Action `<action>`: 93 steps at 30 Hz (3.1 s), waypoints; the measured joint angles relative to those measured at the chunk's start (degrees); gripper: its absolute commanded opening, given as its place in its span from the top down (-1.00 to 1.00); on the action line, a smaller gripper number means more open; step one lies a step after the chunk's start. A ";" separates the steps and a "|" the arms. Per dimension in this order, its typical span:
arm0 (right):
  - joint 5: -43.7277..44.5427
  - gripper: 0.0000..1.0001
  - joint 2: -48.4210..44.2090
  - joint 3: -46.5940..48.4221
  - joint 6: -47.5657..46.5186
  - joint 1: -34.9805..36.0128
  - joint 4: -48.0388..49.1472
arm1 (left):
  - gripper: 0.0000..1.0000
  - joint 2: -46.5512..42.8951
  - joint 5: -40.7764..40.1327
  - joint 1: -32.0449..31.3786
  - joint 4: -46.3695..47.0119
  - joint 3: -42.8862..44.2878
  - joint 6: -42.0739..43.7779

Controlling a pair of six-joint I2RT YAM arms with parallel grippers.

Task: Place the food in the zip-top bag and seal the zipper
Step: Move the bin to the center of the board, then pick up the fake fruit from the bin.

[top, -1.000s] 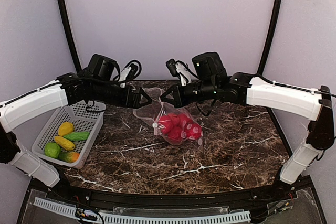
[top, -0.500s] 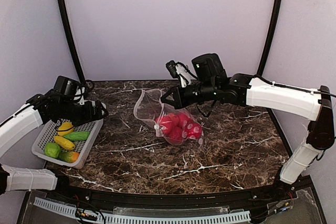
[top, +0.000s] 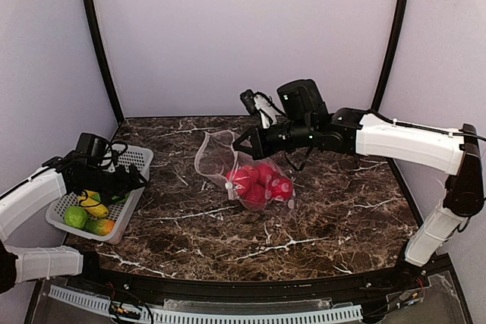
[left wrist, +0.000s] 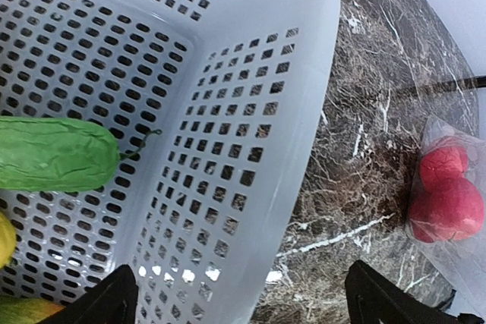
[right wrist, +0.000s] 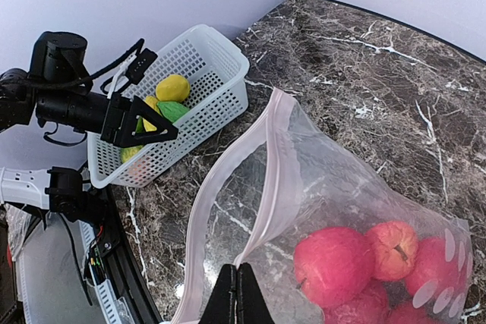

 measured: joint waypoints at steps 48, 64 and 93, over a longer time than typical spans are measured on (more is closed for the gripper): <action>4.33 1.00 -3.48 -2.89 0.11 0.00 -1.07 | -0.04 44.04 2.71 4.72 29.70 26.84 1.46; 3.87 1.00 -3.45 -2.89 0.11 0.00 -1.25 | -0.73 18.97 4.90 4.72 17.90 18.16 12.57; 2.23 1.00 -2.86 -2.86 0.04 0.00 -1.16 | -0.70 17.55 -3.61 4.72 2.93 4.00 18.64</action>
